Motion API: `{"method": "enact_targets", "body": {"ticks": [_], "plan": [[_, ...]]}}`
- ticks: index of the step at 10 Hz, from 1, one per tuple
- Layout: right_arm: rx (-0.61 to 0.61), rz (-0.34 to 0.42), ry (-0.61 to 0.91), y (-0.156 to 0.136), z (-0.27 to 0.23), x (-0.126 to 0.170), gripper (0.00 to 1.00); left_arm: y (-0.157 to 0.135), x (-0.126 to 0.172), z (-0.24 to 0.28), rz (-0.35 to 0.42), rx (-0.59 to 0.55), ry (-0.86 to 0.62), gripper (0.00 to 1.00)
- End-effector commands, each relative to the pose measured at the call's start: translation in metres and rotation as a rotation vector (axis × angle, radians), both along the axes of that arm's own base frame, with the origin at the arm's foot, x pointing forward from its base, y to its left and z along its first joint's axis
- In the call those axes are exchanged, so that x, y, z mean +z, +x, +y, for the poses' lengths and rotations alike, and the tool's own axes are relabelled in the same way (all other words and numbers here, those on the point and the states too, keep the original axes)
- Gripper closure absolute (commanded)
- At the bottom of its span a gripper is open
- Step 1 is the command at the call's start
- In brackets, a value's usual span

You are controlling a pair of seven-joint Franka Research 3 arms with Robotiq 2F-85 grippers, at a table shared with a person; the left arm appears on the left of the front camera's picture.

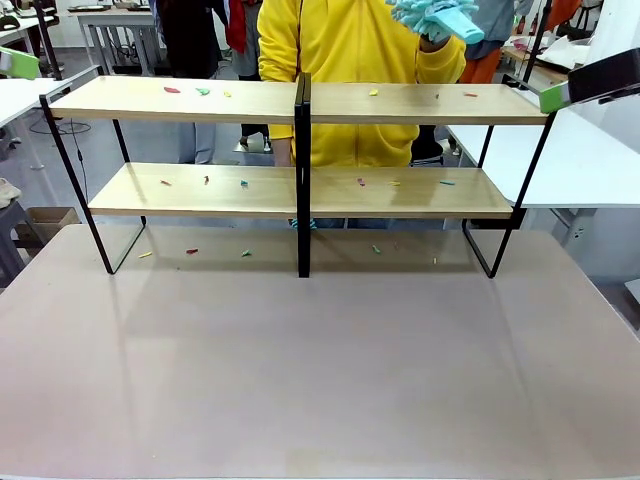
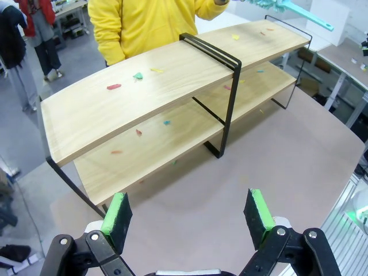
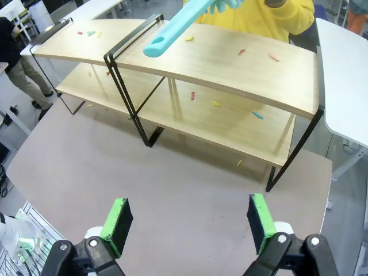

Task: Clean the shelves.
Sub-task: Pick up the Duster when the human hands it over.

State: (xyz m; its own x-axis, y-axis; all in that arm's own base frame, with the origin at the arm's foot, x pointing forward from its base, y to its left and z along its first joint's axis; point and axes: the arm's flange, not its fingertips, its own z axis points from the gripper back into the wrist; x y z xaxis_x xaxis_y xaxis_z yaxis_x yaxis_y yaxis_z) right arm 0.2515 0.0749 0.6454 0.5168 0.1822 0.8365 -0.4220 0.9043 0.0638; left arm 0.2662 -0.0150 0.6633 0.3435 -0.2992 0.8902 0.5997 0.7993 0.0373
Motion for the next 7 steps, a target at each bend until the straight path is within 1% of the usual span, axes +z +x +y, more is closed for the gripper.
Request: {"method": "enact_targets", "body": {"ticks": [1, 2, 3, 4, 5, 6, 7], "plan": [[0.002, 0.004, 0.001, 0.001, 0.001, 0.000, 0.00, 0.000, 0.000, 0.001, 0.001, 0.008, -0.006, 0.00], [0.000, 0.000, 0.000, 0.000, 0.000, 0.000, 0.00, 0.000, 0.000, 0.001, 0.001, 0.008, -0.006, 0.00], [-0.102, 0.163, 0.193, 0.037, -0.010, 0.016, 0.00, 0.000, 0.000, 0.001, 0.001, 0.008, -0.006, 0.00], [0.021, 0.383, 0.554, 0.080, -0.018, 0.041, 0.00, 0.000, 0.000, 0.001, 0.001, 0.008, -0.006, 0.00], [0.143, 0.491, 0.682, 0.102, -0.026, 0.053, 0.00, 0.000, 0.000, 0.001, 0.001, 0.008, -0.006, 0.00], [0.151, 0.604, 0.882, 0.120, -0.039, 0.066, 0.00, 0.000, 0.000, 0.001, 0.001, 0.008, -0.006, 0.00], [0.017, 0.201, 0.319, 0.064, -0.022, 0.023, 0.00, 0.000, 0.000, 0.001, 0.001, 0.008, -0.006, 0.00]]}}
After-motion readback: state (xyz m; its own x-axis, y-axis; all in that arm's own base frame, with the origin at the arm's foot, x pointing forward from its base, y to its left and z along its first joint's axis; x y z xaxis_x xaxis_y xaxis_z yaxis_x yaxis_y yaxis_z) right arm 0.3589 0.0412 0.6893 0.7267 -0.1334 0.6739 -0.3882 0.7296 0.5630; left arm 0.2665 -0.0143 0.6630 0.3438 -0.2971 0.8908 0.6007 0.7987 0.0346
